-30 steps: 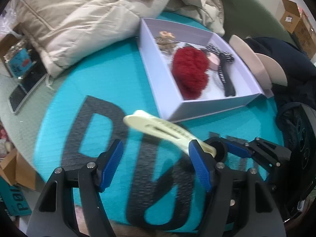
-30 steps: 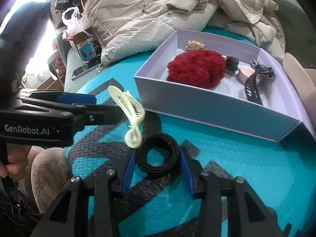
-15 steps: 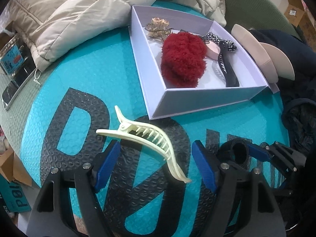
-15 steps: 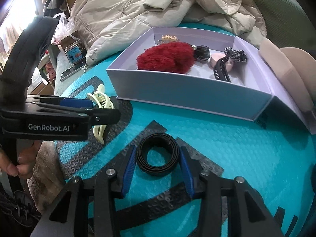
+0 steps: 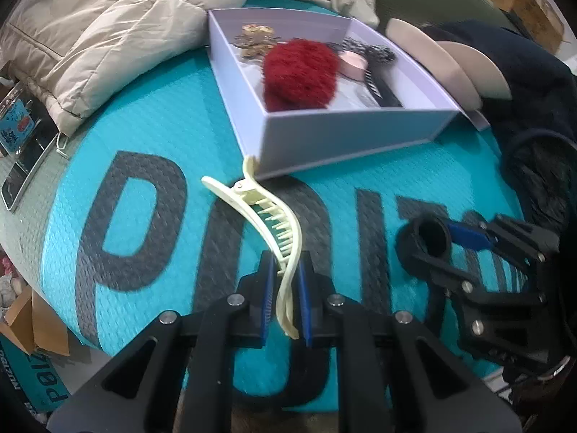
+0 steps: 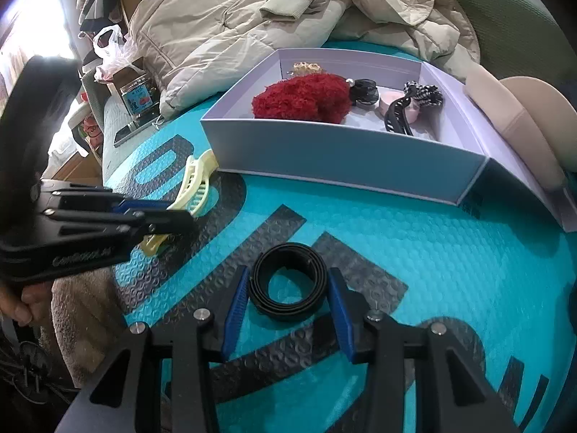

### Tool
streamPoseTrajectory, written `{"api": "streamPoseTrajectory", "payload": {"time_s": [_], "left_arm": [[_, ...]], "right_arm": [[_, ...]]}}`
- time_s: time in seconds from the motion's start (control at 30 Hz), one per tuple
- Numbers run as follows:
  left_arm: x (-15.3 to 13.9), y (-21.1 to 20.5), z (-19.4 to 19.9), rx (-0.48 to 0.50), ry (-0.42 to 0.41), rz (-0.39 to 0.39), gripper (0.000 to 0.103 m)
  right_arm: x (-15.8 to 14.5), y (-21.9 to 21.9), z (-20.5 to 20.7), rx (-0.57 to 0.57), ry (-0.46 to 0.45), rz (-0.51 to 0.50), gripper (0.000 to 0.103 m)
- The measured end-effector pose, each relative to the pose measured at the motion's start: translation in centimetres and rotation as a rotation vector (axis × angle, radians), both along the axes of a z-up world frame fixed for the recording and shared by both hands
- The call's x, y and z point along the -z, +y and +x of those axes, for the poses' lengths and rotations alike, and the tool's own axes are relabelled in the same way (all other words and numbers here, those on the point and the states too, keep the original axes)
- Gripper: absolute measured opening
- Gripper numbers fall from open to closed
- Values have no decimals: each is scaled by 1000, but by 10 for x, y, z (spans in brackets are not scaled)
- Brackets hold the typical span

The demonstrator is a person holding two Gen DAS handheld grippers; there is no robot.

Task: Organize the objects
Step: 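Grasp the cream claw clip with the left tool while the right tool grasps the black hair tie, then carry the cream claw clip with the left tool while the right tool carries the hair tie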

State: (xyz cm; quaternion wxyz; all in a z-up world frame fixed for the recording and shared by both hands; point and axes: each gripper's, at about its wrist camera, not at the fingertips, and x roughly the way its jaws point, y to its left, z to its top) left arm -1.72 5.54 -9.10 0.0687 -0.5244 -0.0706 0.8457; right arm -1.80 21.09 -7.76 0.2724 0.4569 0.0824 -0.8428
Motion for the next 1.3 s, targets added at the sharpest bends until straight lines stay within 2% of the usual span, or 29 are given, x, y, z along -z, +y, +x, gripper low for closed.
{"api": "streamPoseTrajectory", "payload": {"time_s": [0.13, 0.37, 0.53, 0.6, 0.67, 0.77, 0.93, 1.03, 1.13, 1.2, 1.3], "left_arm": [[-1, 6, 17, 33, -9, 32, 12], [-3, 22, 40, 89, -5, 17, 12], [-2, 23, 41, 69, 1, 7, 13], [-2, 23, 39, 53, 6, 9, 16], [-4, 24, 35, 37, 18, -7, 32], [-6, 25, 28, 14, 43, -34, 47], [3, 24, 19, -33, 64, -57, 47], [5, 27, 21, -31, 91, -88, 47], [7, 32, 23, -27, 101, -120, 46], [7, 31, 24, -36, 107, -119, 43], [7, 27, 27, -45, 118, -117, 33]], "right_arm": [[0, 4, 8, 5, 2, 3, 43], [-1, 9, 21, 3, 10, 13, 43], [0, 10, 23, 7, 12, 10, 44], [2, 10, 22, 13, 8, 9, 44], [3, 9, 20, 9, 9, 10, 44], [6, 5, 18, 8, 21, 39, 48], [12, 0, 20, 21, 85, 63, 54], [14, 1, 20, 51, 99, 33, 55], [15, 0, 21, 47, 126, 44, 54], [15, 1, 21, 51, 126, 35, 52], [14, 1, 20, 59, 133, 38, 45]]}}
